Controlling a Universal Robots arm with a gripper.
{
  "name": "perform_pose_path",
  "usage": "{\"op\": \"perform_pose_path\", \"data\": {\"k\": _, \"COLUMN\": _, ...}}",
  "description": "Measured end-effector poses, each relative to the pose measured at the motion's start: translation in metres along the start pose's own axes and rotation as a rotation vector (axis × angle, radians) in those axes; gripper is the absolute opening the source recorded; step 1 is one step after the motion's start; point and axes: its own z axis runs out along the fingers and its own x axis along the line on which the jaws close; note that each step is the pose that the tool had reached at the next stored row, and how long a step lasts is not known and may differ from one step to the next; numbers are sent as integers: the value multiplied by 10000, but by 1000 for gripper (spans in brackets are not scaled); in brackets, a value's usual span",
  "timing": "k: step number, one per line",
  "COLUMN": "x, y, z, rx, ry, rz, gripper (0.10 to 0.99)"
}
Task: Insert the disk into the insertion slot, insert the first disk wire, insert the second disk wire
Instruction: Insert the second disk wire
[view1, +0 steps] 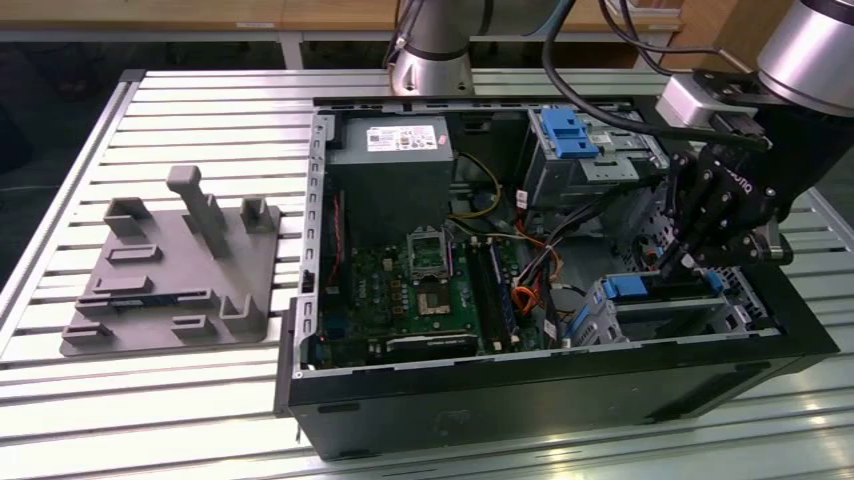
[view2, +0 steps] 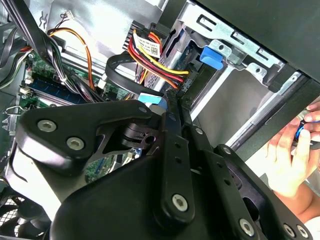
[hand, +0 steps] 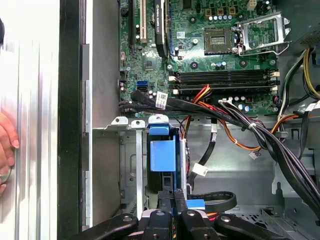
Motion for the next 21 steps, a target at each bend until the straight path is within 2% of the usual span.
{"op": "perform_pose_path", "data": {"k": 9, "x": 11, "y": -1, "z": 7, "rx": -1, "ry": 5, "rz": -56, "gripper": 149}}
{"op": "perform_pose_path", "data": {"k": 21, "x": 26, "y": -5, "z": 56, "rx": 16, "ry": 23, "rz": -218, "gripper": 149}}
